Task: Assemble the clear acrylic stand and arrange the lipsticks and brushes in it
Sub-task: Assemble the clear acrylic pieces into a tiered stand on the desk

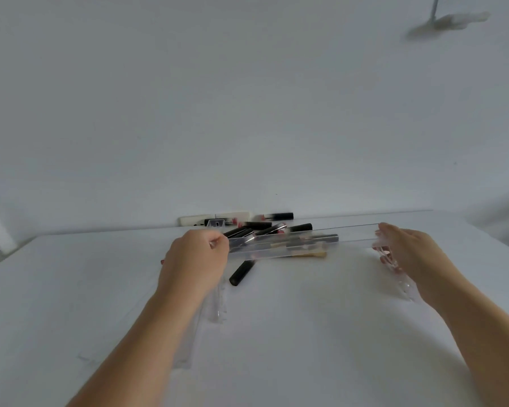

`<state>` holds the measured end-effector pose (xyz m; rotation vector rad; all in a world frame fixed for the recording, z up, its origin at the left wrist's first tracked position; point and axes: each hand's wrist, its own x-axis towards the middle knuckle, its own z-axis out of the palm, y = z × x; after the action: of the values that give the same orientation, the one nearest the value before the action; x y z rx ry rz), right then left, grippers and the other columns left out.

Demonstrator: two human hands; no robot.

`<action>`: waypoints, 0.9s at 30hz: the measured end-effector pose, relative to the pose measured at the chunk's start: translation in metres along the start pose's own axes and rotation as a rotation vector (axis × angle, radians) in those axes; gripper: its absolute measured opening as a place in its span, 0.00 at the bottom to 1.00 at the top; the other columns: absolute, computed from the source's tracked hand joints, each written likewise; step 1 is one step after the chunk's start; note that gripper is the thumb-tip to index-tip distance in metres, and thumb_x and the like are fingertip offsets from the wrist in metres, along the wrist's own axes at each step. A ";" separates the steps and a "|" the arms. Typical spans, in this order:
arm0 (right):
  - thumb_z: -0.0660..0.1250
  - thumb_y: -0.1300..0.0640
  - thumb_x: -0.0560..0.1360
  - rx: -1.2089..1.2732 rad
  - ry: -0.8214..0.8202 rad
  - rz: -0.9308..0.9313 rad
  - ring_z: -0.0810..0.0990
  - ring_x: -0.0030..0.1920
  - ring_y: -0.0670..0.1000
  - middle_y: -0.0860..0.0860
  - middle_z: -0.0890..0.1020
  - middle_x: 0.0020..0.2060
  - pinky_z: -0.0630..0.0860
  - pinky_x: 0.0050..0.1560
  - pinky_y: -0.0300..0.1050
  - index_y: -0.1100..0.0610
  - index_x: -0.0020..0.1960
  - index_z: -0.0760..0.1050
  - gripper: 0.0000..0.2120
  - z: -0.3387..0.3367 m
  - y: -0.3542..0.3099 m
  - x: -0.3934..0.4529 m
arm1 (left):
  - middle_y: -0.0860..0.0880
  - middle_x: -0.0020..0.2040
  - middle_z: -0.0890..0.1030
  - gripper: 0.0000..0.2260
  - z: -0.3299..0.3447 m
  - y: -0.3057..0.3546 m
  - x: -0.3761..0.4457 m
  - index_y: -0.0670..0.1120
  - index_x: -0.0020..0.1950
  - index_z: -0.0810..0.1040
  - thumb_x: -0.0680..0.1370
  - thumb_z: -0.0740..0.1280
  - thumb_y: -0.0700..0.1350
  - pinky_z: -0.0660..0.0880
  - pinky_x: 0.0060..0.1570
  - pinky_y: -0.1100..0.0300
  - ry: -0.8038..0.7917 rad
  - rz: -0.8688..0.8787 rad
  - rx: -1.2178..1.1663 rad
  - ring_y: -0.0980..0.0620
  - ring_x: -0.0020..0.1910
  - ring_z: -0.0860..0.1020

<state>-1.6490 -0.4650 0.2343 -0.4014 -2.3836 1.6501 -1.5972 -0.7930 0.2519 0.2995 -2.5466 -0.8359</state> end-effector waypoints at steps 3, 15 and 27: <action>0.63 0.46 0.78 -0.038 -0.011 -0.003 0.76 0.33 0.54 0.52 0.84 0.38 0.69 0.36 0.45 0.57 0.46 0.83 0.17 0.000 0.001 0.000 | 0.50 0.24 0.68 0.13 0.001 0.000 0.001 0.48 0.31 0.73 0.76 0.63 0.46 0.64 0.33 0.58 0.003 0.018 0.030 0.48 0.28 0.65; 0.59 0.48 0.81 -0.060 -0.046 -0.039 0.80 0.43 0.58 0.52 0.83 0.44 0.75 0.50 0.53 0.56 0.49 0.78 0.14 0.005 0.000 -0.002 | 0.51 0.55 0.84 0.09 -0.022 -0.009 0.006 0.51 0.54 0.82 0.79 0.63 0.45 0.77 0.49 0.55 0.021 -0.018 0.286 0.45 0.52 0.80; 0.55 0.46 0.78 -0.050 -0.066 -0.053 0.63 0.31 0.54 0.56 0.68 0.34 0.61 0.38 0.48 0.64 0.43 0.68 0.20 0.002 -0.009 -0.015 | 0.52 0.63 0.81 0.21 -0.032 -0.009 -0.019 0.52 0.69 0.75 0.76 0.67 0.53 0.74 0.52 0.57 -0.192 -0.071 0.424 0.47 0.60 0.79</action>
<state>-1.6364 -0.4747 0.2416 -0.2935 -2.4652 1.6081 -1.5652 -0.8103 0.2629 0.4607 -2.8973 -0.3516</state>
